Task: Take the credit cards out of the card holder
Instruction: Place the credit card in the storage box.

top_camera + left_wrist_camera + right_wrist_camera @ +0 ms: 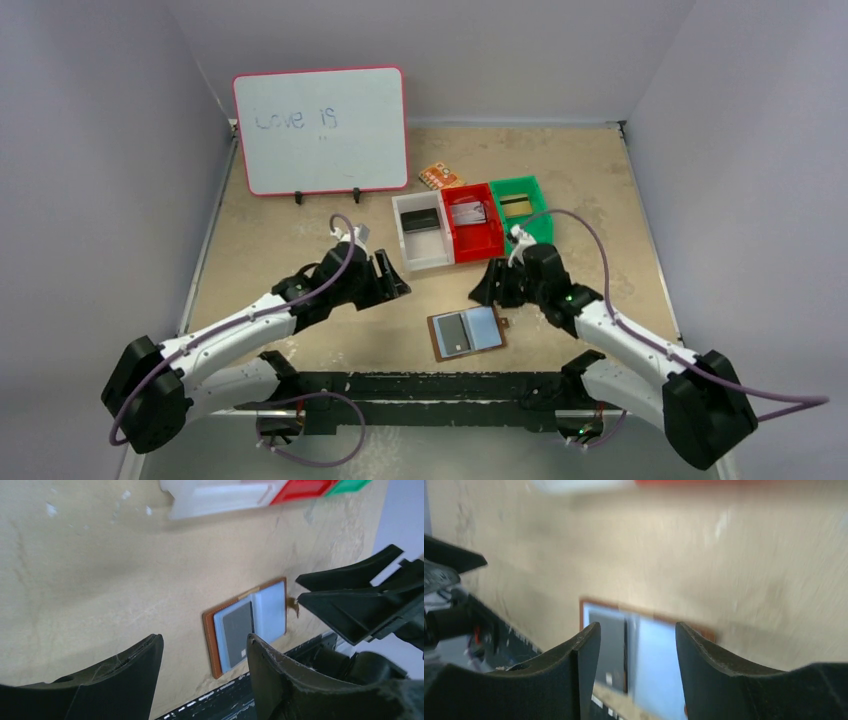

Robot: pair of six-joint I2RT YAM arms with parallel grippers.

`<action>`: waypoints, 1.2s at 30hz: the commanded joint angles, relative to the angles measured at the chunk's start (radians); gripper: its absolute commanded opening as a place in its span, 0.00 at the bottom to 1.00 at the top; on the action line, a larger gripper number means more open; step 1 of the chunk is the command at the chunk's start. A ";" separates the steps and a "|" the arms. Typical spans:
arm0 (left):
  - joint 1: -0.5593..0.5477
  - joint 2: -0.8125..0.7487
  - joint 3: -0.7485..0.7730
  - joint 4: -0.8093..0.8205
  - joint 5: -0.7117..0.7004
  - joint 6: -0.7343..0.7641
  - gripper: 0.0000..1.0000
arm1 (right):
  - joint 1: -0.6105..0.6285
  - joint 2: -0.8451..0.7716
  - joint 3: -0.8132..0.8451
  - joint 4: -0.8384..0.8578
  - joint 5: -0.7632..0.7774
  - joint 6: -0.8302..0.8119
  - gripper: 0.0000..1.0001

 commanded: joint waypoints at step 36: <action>-0.371 0.400 0.108 0.256 -0.083 -0.080 0.35 | 0.058 0.191 -0.279 0.266 -0.385 0.257 0.38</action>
